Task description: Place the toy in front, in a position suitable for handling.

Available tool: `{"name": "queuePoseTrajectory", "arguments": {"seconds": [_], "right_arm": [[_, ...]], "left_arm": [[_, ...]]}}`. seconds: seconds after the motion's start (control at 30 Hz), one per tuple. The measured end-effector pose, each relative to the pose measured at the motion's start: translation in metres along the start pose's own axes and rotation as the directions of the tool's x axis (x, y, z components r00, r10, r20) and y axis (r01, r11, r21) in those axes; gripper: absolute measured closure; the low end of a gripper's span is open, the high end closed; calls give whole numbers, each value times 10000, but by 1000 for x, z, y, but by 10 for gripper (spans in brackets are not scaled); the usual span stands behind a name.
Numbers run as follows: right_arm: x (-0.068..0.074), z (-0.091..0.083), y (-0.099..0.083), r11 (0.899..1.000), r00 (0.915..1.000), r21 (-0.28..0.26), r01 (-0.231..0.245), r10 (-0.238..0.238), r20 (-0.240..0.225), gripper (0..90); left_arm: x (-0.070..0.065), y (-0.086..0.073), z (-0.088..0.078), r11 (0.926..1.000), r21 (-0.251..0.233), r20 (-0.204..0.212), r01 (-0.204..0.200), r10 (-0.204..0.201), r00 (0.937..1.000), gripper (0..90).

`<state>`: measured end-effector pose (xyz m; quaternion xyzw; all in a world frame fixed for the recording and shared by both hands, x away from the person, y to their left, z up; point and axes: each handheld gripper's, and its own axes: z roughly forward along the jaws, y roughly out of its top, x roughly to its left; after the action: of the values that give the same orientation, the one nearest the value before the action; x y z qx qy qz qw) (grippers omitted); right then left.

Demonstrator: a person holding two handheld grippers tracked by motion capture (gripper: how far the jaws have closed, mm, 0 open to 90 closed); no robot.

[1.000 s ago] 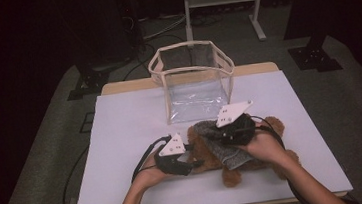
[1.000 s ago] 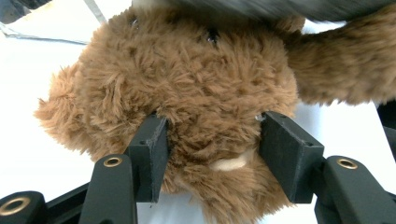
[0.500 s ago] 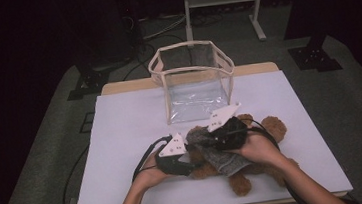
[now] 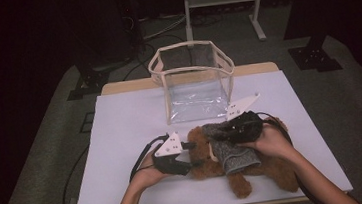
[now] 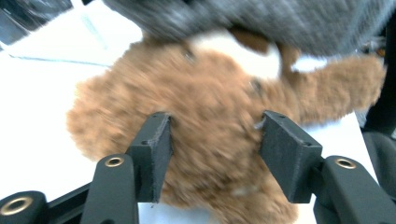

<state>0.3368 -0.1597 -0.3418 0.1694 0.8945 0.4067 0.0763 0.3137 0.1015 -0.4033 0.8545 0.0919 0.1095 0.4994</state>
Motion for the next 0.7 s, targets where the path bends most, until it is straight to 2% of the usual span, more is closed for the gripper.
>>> {"name": "queuePoseTrajectory", "arguments": {"seconds": [0.03, 0.1, 0.13, 0.2, 0.33, 0.4, 0.47, 0.5, 0.57, 0.6, 0.63, 0.7], "right_arm": [[3, 1, -1, 10000, 9996, 10, 65, -64, -259, 792], [13, 5, -1, 9992, 9970, 166, 361, -348, -693, 792], [18, 7, 2, 9979, 9958, 225, 612, -595, -694, 790], [20, 9, 7, 9969, 9959, 212, 753, -741, -520, 788], [17, 19, 14, 9985, 9980, 79, 541, -538, -322, 788], [18, 24, 13, 9967, 9968, 393, 705, -689, -416, 788], [17, 21, 12, 9952, 9957, 509, 839, -817, -434, 788], [16, 17, 11, 9941, 9957, 614, 894, -877, -297, 788], [13, 9, 10, 9927, 9936, 669, 1006, -1037, 457, 785], [10, 1, 10, 9966, 9949, 309, 761, -779, 638, 785], [8, -4, 10, 9983, 9965, -8, 576, -575, 604, 785], [7, -5, 9, 9982, 9966, -28, 601, -598, 562, 785]], "left_arm": [[0, 2, 0, 9999, -129, -76, 53, -54, 10000, 404], [-1, 3, 1, 9999, -143, 67, 81, -80, 9999, 400], [-1, 3, 3, 10000, -54, 166, 53, -53, 9998, 410], [-2, 1, 5, 10000, -48, 280, 81, -80, 9996, 426], [-4, 0, 6, 10000, 34, 465, 45, -47, 9989, 433], [-5, -1, 6, 9999, 105, 524, -10, 5, 9986, 434], [-6, -1, 6, 10000, 81, 542, 13, -17, 9985, 435], [-6, 0, 6, 9999, 119, 542, 12, -18, 9985, 434], [-6, 0, 6, 9998, 173, 572, -53, 43, 9984, 435], [-6, 0, 6, 9998, 182, 584, -66, 55, 9983, 435], [-6, 0, 6, 9998, 188, 588, -61, 50, 9983, 435], [-6, 0, 6, 9998, 188, 578, -59, 48, 9983, 434]]}}
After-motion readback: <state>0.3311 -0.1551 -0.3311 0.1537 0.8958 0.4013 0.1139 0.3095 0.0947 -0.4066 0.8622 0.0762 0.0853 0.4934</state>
